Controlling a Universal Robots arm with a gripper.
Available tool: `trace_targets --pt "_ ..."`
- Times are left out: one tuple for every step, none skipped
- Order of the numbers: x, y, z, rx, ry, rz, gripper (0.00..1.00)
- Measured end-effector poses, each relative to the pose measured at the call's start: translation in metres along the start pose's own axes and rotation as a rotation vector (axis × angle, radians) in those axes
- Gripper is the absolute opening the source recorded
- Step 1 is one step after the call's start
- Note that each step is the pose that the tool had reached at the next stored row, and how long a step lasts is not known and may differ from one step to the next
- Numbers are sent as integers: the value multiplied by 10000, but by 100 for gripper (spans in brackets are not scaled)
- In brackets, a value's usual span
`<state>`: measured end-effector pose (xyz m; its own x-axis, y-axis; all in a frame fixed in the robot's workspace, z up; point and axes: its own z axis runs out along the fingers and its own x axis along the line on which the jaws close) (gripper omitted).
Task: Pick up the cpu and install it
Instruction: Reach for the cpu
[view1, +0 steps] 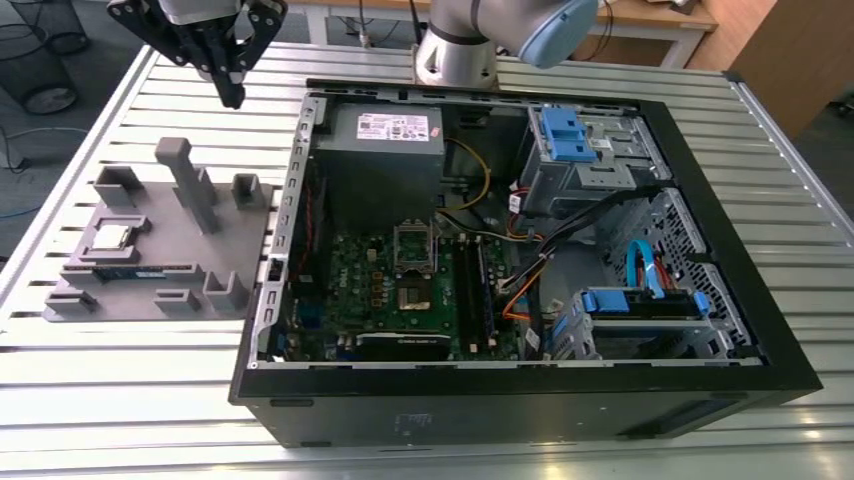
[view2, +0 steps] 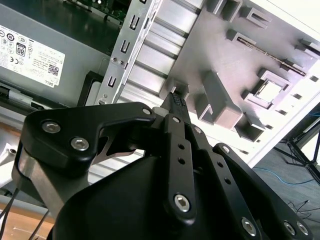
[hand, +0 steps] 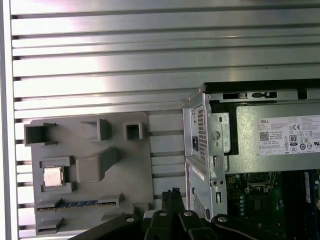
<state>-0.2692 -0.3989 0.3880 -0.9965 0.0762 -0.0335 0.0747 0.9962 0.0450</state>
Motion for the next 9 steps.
trace_targets --pt "0 0 0 0 0 0 11" --pt "1 0 0 0 0 0 11" --pt "2 0 0 0 0 0 11" --pt "2 0 0 0 0 0 11" --pt "3 0 0 0 0 0 11" --pt "3 0 0 0 0 0 11" --pt "10 -1 0 0 0 1 11" --pt "18 -2 0 0 -2 2 11" --pt "26 -2 0 0 -3 0 11"
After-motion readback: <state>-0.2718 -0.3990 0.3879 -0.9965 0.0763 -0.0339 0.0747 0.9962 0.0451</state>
